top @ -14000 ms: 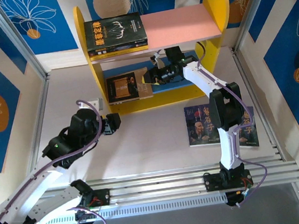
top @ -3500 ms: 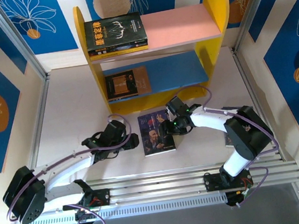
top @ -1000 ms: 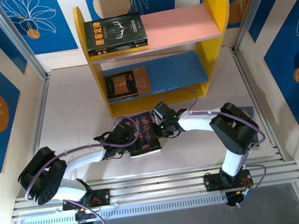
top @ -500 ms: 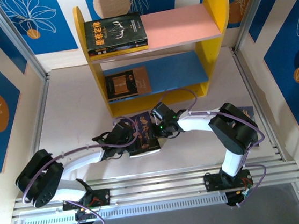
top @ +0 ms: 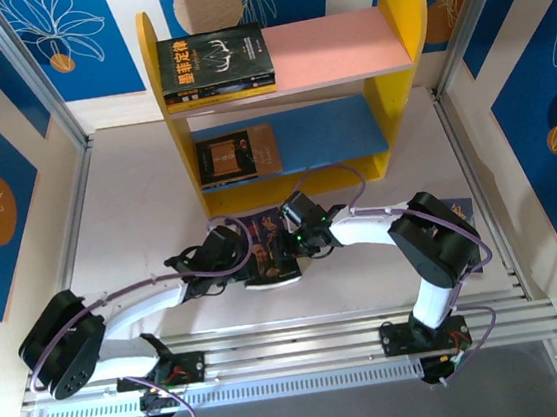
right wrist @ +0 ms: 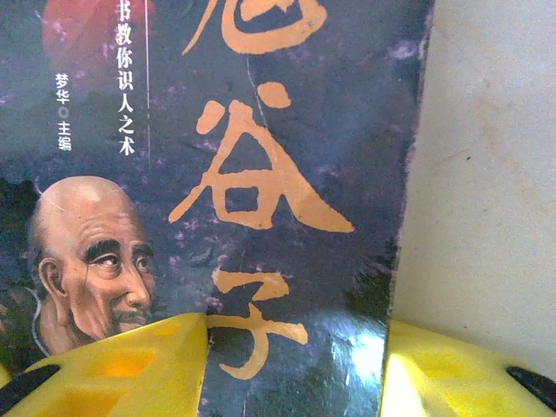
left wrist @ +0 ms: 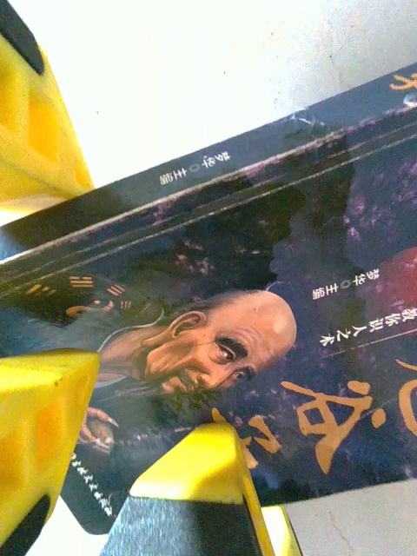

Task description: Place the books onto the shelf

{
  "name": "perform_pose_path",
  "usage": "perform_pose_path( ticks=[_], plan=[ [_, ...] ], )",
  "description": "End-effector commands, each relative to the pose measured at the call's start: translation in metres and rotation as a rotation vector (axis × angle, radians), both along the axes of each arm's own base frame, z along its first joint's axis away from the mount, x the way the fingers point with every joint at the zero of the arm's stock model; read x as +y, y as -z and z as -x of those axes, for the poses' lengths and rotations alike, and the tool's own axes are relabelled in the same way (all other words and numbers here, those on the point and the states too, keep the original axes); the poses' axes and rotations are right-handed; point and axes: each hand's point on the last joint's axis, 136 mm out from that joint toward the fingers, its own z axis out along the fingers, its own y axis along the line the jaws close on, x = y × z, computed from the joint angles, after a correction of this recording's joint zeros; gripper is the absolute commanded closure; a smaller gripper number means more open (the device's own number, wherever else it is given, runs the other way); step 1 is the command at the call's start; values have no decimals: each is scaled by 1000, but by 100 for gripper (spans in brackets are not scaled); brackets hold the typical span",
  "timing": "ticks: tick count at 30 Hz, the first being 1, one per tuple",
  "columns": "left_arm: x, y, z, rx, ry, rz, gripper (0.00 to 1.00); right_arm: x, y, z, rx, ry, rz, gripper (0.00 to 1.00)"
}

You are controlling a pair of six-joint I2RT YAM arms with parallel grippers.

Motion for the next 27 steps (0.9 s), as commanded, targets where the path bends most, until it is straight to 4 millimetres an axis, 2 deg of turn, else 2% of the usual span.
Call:
perform_pose_path(
  ticks=[1,17,27],
  plan=[
    [-11,-14,-2,-41,38,52,62,2,40,55,174,-105,47,49],
    [-11,-24,-3,-67,39,65,86,-1,35,51,161,-95,45,49],
    [-9,-33,0,-93,47,88,99,-21,29,42,136,-51,46,49]
  ],
)
